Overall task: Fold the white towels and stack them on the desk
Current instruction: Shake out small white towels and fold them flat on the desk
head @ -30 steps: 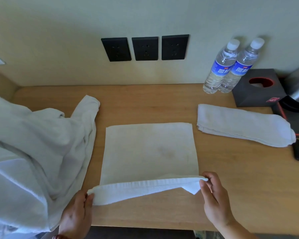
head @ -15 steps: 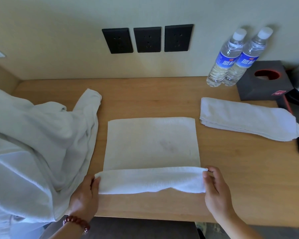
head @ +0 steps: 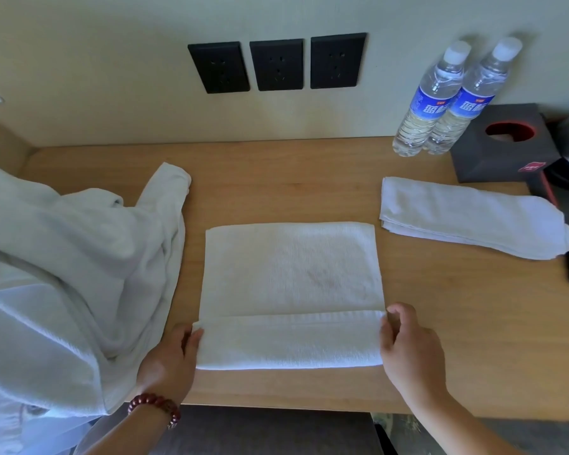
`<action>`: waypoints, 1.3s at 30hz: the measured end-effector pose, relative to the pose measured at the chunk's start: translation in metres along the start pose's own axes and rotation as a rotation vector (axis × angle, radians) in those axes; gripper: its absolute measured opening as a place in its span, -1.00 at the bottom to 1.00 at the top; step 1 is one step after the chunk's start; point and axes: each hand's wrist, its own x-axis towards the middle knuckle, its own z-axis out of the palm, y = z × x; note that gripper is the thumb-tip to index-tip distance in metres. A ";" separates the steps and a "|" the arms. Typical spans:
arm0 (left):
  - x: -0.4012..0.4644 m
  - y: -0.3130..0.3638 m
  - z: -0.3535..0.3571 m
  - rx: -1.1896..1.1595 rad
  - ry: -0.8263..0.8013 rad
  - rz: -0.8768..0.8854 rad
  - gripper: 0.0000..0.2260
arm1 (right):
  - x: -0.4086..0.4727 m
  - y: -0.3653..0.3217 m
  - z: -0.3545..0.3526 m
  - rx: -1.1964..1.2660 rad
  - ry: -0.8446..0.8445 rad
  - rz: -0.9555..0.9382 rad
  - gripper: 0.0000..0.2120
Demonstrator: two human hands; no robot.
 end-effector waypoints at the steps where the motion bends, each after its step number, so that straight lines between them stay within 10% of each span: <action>1: 0.001 0.001 -0.002 0.010 0.005 -0.002 -0.86 | -0.001 0.001 0.001 -0.030 0.011 -0.020 -0.83; 8: 0.007 0.007 -0.006 -0.054 0.154 0.061 -0.79 | 0.010 -0.022 0.010 -0.230 0.019 -0.363 -0.51; 12: 0.004 0.019 0.002 0.093 0.411 0.527 -0.82 | 0.020 -0.050 0.027 -0.317 -0.139 -0.370 -0.37; 24: 0.038 0.056 0.041 0.528 -0.034 0.482 -0.39 | 0.035 -0.052 0.066 -0.399 -0.247 -0.362 -0.31; 39: 0.111 0.112 0.024 0.510 -0.091 0.412 -0.35 | 0.131 -0.073 0.058 -0.424 -0.269 -0.383 -0.34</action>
